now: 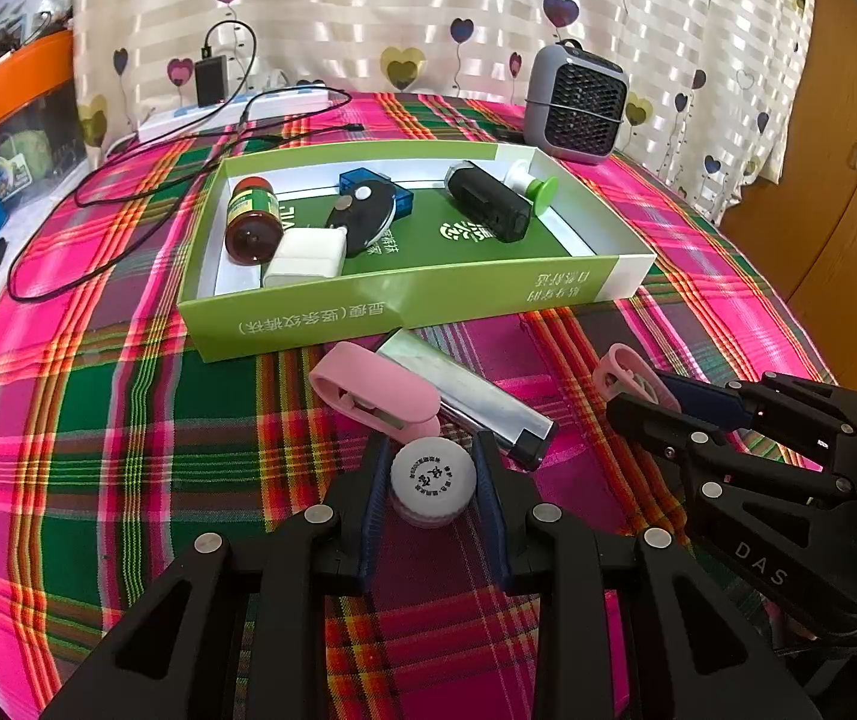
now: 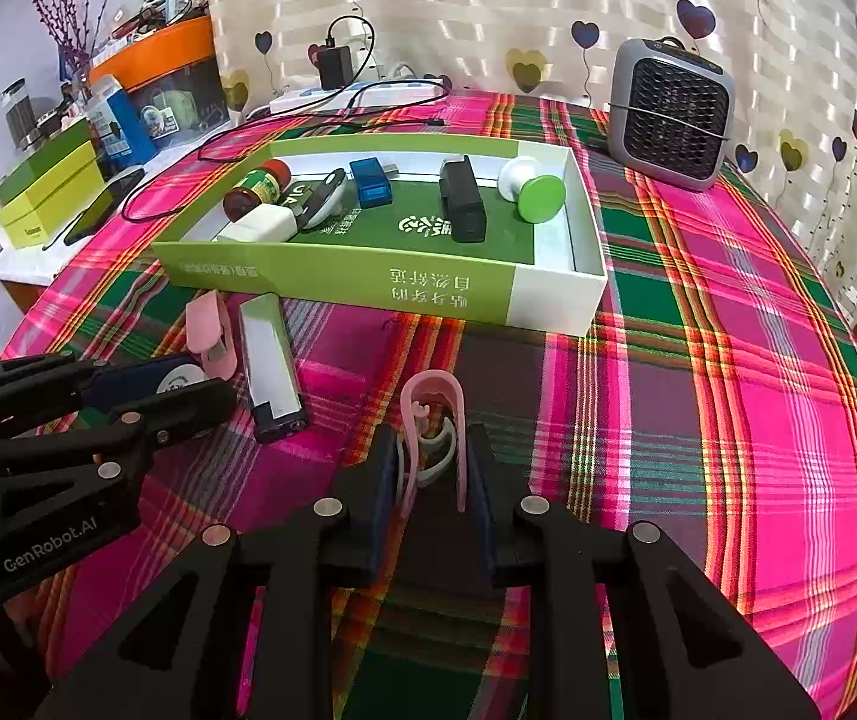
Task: Organize rigid objects
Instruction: 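Close the left gripper on the white round container while the right grasps the pink clip, then carry the white container and pink clip in both grippers over the green box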
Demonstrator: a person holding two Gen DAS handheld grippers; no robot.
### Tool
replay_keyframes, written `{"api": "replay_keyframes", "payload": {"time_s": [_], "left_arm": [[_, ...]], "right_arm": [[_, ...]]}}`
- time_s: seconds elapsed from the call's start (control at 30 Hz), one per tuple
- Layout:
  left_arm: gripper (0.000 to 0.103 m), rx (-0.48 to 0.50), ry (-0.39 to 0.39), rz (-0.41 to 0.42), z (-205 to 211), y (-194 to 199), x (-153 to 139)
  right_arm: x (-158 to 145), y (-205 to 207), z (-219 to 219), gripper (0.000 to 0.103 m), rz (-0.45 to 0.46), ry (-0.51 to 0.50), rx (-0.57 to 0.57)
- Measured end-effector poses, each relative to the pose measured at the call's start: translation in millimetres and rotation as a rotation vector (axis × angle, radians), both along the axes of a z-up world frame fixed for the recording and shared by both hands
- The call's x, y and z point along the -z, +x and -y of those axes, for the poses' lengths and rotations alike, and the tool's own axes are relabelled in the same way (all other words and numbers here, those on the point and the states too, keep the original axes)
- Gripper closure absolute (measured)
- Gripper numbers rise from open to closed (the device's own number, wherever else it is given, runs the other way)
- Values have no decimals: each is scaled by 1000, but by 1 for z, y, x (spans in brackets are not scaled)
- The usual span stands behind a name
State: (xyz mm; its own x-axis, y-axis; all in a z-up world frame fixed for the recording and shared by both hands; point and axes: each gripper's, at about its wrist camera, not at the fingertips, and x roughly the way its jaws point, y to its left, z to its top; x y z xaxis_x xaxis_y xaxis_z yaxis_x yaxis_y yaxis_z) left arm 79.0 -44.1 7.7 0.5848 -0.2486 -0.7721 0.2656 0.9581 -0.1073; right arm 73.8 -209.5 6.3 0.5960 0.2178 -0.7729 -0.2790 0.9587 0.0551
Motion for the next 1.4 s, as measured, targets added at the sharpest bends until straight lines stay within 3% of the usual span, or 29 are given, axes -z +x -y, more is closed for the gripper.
{"api": "replay_keyframes", "payload": {"time_s": [0.67,1.4], "left_arm": [[76,2,3,22,0,-5,-4],[76,8,-9,72,-5,-12,-26]], "right_arm": [[-1,-1,0,79,4,-4,0],[-24,-9,-3,79,43,27,-5]]}}
